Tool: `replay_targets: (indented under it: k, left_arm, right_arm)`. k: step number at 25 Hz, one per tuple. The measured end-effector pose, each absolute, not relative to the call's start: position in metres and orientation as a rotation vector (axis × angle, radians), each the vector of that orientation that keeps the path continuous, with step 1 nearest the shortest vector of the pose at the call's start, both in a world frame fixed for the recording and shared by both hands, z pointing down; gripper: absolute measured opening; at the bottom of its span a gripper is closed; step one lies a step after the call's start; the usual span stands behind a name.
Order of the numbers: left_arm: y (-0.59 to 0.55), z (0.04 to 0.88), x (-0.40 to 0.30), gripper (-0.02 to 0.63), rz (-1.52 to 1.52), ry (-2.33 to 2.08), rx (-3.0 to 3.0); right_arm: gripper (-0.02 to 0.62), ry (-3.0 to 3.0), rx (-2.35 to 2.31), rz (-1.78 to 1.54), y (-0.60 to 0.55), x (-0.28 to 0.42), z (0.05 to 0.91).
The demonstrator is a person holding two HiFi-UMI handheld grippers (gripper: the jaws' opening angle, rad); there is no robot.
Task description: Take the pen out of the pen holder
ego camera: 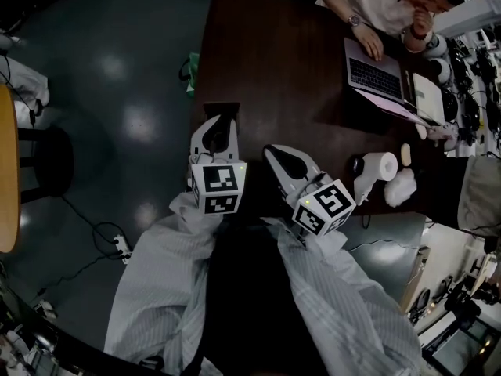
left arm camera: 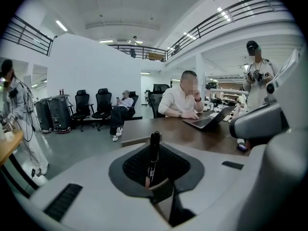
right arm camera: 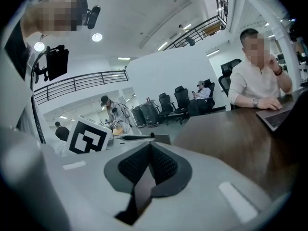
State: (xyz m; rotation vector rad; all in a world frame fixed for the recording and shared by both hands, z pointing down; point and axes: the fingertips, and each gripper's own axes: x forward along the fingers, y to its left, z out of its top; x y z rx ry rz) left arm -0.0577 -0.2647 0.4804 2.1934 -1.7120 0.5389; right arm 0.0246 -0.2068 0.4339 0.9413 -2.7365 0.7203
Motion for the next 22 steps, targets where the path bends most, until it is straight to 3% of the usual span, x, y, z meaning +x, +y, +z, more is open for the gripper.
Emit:
replay_targets:
  k: [13, 22]
  left_arm:
    - [-0.216, 0.382, -0.12, 0.055, 0.266, -1.787, 2.234]
    - [-0.188, 0.369, -0.15, 0.055, 0.255, -1.814, 2.246]
  right_arm:
    - [0.003, -2.84, 0.829, 0.57, -0.19, -0.049, 0.389]
    - [0.003, -2.885, 0.868, 0.452, -0.191, -0.082, 0.361]
